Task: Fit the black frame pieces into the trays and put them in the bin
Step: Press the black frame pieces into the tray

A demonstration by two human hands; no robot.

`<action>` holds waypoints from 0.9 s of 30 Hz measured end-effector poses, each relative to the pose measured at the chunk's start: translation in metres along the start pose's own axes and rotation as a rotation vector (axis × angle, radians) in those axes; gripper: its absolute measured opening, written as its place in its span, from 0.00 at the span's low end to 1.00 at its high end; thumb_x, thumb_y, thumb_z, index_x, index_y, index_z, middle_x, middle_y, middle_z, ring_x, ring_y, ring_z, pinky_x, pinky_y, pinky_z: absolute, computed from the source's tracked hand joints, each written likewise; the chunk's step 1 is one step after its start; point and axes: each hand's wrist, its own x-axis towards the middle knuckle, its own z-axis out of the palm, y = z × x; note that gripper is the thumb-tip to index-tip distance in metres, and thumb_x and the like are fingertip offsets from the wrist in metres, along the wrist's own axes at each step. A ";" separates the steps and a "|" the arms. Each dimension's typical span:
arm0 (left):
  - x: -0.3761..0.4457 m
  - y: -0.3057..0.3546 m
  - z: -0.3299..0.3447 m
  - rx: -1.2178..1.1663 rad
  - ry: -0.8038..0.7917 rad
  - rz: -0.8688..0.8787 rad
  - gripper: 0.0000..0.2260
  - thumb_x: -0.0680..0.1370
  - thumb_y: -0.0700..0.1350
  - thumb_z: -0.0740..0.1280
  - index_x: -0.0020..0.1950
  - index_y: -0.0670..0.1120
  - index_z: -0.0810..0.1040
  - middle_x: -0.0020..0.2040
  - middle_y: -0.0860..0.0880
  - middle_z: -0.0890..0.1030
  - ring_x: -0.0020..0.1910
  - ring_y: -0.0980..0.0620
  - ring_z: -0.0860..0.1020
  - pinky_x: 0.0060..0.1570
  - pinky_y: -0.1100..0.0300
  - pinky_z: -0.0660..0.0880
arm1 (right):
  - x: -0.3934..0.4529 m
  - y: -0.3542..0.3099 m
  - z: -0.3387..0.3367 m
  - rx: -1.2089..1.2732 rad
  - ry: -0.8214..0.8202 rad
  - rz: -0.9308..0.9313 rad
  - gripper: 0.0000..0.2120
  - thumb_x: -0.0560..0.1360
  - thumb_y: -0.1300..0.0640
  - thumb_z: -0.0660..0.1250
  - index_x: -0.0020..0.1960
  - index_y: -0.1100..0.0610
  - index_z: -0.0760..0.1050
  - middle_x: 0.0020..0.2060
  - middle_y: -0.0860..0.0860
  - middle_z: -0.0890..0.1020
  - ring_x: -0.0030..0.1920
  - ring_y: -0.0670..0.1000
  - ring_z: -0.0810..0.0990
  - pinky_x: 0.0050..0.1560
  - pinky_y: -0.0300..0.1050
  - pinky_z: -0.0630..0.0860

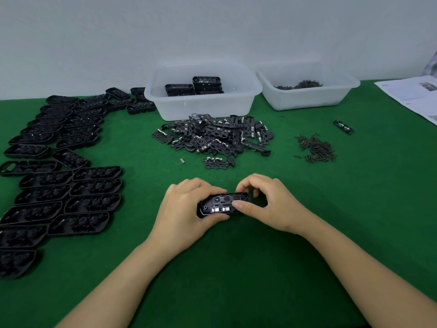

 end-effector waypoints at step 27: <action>0.001 0.000 0.000 -0.102 0.027 0.038 0.17 0.64 0.46 0.78 0.51 0.49 0.82 0.39 0.54 0.73 0.40 0.52 0.73 0.43 0.53 0.71 | 0.008 -0.011 0.008 0.046 0.029 0.192 0.13 0.70 0.52 0.71 0.39 0.44 0.65 0.37 0.40 0.73 0.42 0.45 0.70 0.55 0.48 0.68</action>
